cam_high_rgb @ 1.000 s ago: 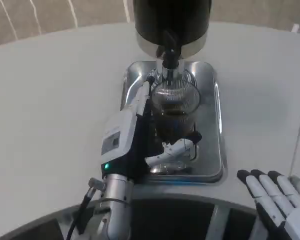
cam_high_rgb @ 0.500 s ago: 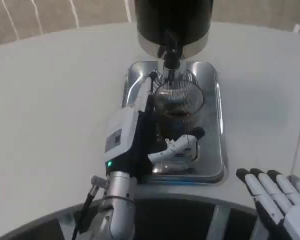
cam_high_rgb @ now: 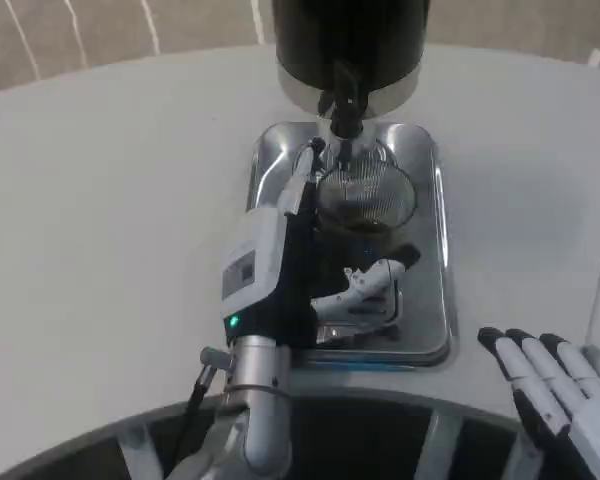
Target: Grasp the cup under the faucet to collect the drink, then remove the cup.
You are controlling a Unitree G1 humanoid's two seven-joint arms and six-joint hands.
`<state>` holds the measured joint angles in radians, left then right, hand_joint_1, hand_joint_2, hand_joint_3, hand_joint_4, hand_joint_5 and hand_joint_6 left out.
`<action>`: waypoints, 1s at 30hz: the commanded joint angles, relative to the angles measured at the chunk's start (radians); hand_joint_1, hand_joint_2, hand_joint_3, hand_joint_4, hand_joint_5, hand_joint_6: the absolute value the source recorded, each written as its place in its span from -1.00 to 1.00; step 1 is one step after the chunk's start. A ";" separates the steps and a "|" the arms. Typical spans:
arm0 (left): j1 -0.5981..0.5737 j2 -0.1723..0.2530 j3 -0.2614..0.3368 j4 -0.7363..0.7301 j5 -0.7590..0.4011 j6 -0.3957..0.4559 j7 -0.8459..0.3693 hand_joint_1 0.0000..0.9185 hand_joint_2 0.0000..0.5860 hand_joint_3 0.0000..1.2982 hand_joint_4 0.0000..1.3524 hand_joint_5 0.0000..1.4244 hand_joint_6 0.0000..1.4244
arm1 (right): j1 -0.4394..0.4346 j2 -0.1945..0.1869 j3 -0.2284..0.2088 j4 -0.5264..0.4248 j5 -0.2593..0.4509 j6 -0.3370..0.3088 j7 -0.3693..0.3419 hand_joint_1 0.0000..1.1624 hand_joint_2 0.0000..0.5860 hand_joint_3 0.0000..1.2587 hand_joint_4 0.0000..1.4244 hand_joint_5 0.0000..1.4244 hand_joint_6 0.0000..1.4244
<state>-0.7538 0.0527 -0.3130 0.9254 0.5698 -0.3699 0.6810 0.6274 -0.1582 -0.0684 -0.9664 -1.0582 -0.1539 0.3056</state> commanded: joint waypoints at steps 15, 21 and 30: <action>-0.034 -0.127 -0.018 0.128 0.003 0.013 0.228 0.56 -0.71 0.52 0.72 0.94 1.00 | 0.035 0.041 -0.020 -0.080 -0.017 0.034 0.055 0.14 0.18 -1.00 -1.00 -1.00 -0.98; 0.001 -0.092 -0.009 0.076 0.007 -0.020 0.256 0.60 -0.73 0.59 0.77 0.96 1.00 | 0.011 0.042 -0.002 -0.068 -0.021 0.034 0.072 0.13 0.20 -1.00 -1.00 -1.00 -0.97; 0.063 -0.051 -0.005 -0.011 0.014 -0.026 0.253 0.61 -0.75 0.64 0.80 0.96 1.00 | -0.061 0.035 0.027 -0.024 -0.033 0.043 0.086 0.13 0.20 -1.00 -1.00 -1.00 -0.96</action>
<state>-0.7113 -0.0068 -0.3231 0.9483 0.5814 -0.3743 0.9212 0.5739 -0.1233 -0.0479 -1.0102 -1.0844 -0.1151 0.3797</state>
